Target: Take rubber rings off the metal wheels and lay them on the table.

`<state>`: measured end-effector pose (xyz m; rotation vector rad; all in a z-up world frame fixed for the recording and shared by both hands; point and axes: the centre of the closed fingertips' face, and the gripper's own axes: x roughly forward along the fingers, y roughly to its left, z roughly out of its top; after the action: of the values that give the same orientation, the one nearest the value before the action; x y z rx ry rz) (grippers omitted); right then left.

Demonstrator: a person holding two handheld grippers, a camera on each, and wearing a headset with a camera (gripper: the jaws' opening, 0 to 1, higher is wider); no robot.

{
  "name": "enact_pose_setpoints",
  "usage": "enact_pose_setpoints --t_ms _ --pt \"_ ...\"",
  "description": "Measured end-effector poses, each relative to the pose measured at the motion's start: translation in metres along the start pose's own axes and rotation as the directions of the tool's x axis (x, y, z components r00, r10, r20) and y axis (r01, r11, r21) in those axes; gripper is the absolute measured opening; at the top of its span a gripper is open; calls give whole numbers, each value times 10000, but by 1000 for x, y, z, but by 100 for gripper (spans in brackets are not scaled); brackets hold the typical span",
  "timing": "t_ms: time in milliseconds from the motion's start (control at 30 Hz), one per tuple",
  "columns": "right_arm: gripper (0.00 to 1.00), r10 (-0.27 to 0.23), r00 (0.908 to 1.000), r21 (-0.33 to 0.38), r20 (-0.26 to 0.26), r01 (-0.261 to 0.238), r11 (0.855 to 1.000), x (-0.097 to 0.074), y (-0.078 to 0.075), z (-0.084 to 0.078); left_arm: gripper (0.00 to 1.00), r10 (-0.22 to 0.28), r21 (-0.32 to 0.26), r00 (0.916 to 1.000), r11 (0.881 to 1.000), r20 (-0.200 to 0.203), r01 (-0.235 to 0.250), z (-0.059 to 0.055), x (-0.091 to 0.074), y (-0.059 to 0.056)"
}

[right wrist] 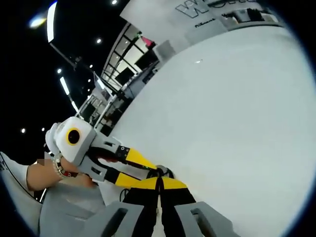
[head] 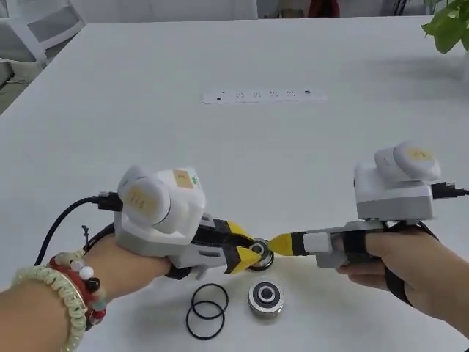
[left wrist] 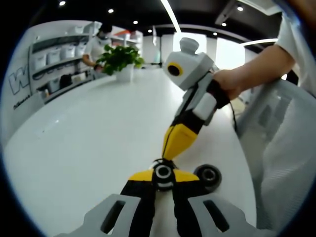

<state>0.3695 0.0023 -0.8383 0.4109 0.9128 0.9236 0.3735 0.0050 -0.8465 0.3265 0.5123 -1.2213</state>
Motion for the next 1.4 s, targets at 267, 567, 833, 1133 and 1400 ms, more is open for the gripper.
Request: enact_pose_setpoints --t_ms 267,567,833,1133,1400 --pt "0 129 9999 -74 26 -129 9999 1 1 2 13 -11 -25 10000 10000 -2 11 0 -1 1" --pt "0 168 9999 -160 -7 -168 9997 2 1 3 13 -7 37 10000 10000 -40 7 0 0 1" --pt "0 267 9996 -87 77 -266 9996 2 3 5 13 36 56 10000 10000 -29 -36 0 0 1" --pt "0 395 9992 -98 102 -394 9992 2 6 5 13 46 120 10000 9999 -35 -45 0 0 1" --pt "0 771 9968 -504 221 -759 9958 5 19 9 13 133 141 9999 9998 -64 -132 1 4 2"
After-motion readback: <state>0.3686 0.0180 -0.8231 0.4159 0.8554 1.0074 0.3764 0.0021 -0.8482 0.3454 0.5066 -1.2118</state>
